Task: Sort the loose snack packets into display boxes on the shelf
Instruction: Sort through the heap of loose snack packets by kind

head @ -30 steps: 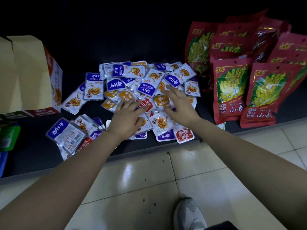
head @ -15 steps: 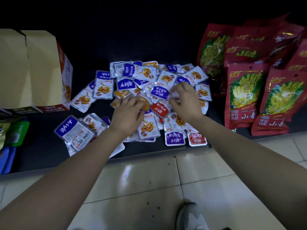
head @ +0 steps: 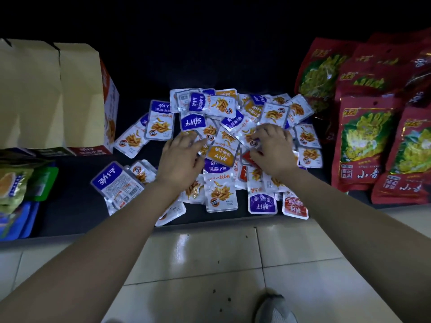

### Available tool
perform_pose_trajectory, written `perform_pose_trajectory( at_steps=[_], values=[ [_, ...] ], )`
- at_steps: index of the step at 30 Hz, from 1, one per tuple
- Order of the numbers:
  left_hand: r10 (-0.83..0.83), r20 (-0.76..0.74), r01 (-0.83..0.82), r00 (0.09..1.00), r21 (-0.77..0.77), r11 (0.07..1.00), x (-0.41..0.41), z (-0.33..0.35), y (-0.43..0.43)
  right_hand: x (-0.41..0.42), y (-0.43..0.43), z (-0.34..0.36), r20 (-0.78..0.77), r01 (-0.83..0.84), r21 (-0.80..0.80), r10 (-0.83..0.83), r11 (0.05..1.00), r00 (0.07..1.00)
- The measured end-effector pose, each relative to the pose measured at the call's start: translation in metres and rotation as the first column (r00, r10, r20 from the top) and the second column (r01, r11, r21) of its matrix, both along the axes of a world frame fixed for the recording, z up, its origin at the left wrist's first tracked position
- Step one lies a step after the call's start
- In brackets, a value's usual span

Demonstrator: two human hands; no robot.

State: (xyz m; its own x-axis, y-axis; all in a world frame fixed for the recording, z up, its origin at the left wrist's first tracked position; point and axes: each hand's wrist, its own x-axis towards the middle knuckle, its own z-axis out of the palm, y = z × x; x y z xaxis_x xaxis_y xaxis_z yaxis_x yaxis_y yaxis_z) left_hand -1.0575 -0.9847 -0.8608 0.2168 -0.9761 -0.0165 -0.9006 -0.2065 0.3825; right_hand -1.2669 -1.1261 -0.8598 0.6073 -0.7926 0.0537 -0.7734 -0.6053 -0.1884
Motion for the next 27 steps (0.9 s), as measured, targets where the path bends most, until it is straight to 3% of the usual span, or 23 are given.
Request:
perform_pose_trajectory(
  at_steps=[3, 5, 7, 9, 17, 20, 25, 27],
  values=[
    [-0.018, 0.044, 0.02, 0.999, -0.04, 0.999, -0.005, 0.003, 0.006, 0.02, 0.005, 0.012, 0.155, 0.043, 0.051, -0.05, 0.998, 0.987],
    [-0.01, 0.024, 0.011, 1.0, -0.08, 0.997, -0.005, 0.004, 0.008, 0.039, 0.014, 0.018, 0.221, -0.138, 0.157, 0.102, 0.978, 0.97],
    [0.0, -0.03, -0.004, 1.0, -0.125, 0.992, -0.003, 0.008, 0.011, 0.055, 0.027, 0.015, 0.113, -0.325, 0.249, 0.306, 0.912, 0.945],
    [0.008, -0.07, -0.018, 0.998, -0.152, 0.988, -0.001, 0.013, 0.014, 0.059, 0.034, 0.006, -0.035, -0.369, 0.294, 0.396, 0.882, 0.918],
    [0.066, 0.0, -0.066, 0.998, 0.002, 0.998, 0.016, 0.007, 0.016, 0.021, 0.017, 0.001, 0.001, -0.292, 0.045, 0.293, 0.955, 0.956],
    [0.139, 0.024, -0.14, 0.99, 0.023, 0.99, 0.026, 0.01, 0.012, 0.023, 0.016, 0.005, -0.037, -0.268, 0.05, 0.27, 0.962, 0.962],
    [0.189, 0.07, -0.2, 0.98, 0.235, 0.951, 0.049, 0.008, -0.002, 0.068, 0.01, 0.024, 0.193, -0.267, 0.075, 0.248, 0.961, 0.949],
    [0.186, 0.057, -0.194, 0.981, 0.223, 0.955, 0.05, 0.007, -0.002, 0.091, 0.003, 0.026, 0.182, -0.304, 0.137, 0.278, 0.943, 0.943]
  ],
)
